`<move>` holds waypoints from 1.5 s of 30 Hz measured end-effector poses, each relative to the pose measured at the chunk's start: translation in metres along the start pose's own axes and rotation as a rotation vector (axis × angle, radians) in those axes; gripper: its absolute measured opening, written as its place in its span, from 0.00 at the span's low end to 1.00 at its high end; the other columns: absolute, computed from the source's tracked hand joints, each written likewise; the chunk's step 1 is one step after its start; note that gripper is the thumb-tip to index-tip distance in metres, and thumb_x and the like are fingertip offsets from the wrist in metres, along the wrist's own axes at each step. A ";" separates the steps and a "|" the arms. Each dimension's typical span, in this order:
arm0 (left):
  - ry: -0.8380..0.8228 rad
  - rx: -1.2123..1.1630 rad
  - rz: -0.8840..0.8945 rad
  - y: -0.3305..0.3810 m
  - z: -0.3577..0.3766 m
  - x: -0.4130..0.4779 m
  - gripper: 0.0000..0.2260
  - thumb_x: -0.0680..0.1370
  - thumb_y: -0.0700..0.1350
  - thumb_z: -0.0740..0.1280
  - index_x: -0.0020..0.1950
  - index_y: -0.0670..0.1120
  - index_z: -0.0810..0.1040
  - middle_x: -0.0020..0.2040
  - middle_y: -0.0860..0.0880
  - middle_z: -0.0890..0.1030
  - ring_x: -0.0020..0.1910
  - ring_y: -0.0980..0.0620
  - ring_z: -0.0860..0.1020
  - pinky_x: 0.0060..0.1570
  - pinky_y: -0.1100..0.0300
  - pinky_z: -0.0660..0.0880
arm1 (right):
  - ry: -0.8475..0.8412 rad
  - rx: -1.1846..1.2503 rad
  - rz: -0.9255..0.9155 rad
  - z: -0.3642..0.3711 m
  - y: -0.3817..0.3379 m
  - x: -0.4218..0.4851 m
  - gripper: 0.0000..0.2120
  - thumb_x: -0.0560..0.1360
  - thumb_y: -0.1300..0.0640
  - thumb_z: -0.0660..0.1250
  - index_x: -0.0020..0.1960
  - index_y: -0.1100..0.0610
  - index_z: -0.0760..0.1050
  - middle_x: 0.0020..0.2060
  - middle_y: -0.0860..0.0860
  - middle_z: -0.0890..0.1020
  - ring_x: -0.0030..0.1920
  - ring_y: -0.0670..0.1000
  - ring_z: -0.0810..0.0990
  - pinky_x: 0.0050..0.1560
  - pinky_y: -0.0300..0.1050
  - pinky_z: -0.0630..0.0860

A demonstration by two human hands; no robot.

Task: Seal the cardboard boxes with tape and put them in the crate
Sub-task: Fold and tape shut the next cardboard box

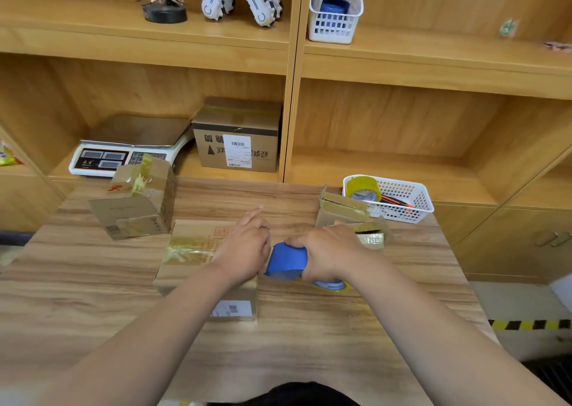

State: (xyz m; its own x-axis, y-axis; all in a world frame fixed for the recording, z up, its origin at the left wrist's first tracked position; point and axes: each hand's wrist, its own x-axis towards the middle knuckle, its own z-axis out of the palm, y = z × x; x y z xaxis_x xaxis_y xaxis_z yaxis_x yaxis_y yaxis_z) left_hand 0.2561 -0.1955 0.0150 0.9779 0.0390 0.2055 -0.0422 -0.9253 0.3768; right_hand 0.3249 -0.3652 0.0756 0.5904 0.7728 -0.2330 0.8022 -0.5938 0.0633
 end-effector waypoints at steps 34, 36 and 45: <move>0.006 -0.188 -0.039 -0.010 0.003 -0.003 0.13 0.79 0.36 0.59 0.41 0.53 0.74 0.61 0.52 0.76 0.74 0.57 0.56 0.69 0.69 0.47 | 0.160 -0.145 0.218 0.132 -0.012 -0.033 0.10 0.67 0.46 0.73 0.48 0.45 0.81 0.30 0.49 0.78 0.36 0.53 0.78 0.36 0.42 0.69; 0.003 -0.185 -0.043 -0.012 0.003 -0.003 0.13 0.79 0.36 0.59 0.42 0.52 0.75 0.61 0.52 0.77 0.73 0.58 0.56 0.70 0.66 0.50 | 0.351 -0.058 0.262 0.117 -0.021 -0.026 0.08 0.67 0.43 0.73 0.36 0.47 0.83 0.30 0.48 0.79 0.36 0.53 0.77 0.37 0.43 0.71; -0.020 -0.098 -0.024 -0.013 0.006 0.000 0.11 0.78 0.35 0.58 0.46 0.46 0.79 0.61 0.50 0.77 0.74 0.55 0.57 0.70 0.64 0.52 | 0.313 1.526 0.700 0.079 -0.073 0.029 0.13 0.76 0.46 0.65 0.35 0.51 0.71 0.31 0.46 0.78 0.35 0.48 0.73 0.59 0.57 0.70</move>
State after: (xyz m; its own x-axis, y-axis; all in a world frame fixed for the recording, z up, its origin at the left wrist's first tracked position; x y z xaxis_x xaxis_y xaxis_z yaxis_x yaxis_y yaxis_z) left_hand 0.2575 -0.1853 0.0042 0.9828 0.0524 0.1772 -0.0373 -0.8828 0.4682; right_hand 0.2768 -0.3173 -0.0123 0.9092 0.1912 -0.3698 -0.2958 -0.3286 -0.8970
